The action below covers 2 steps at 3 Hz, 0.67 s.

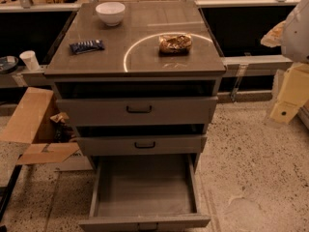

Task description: Place orange can into bottom drawer

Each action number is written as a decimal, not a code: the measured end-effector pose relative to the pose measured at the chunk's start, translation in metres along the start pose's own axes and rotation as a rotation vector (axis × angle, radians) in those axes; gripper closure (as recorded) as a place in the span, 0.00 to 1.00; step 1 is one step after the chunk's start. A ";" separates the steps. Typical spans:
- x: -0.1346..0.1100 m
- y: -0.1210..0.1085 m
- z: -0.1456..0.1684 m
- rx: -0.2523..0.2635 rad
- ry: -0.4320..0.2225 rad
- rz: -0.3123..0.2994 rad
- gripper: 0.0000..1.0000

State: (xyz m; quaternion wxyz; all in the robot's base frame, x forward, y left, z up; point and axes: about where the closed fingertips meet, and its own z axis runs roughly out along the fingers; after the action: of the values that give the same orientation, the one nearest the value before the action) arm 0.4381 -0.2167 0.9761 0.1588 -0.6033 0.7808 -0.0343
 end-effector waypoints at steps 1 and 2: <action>0.000 0.000 0.000 0.000 0.000 0.000 0.00; -0.027 -0.024 0.008 0.005 -0.025 -0.061 0.00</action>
Offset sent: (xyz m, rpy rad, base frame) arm 0.0745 0.0468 0.0050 0.0094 -0.0296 0.1546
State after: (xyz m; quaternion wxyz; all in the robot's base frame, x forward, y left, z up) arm 0.4690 -0.1968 0.9796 0.1691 -0.6267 0.7599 -0.0335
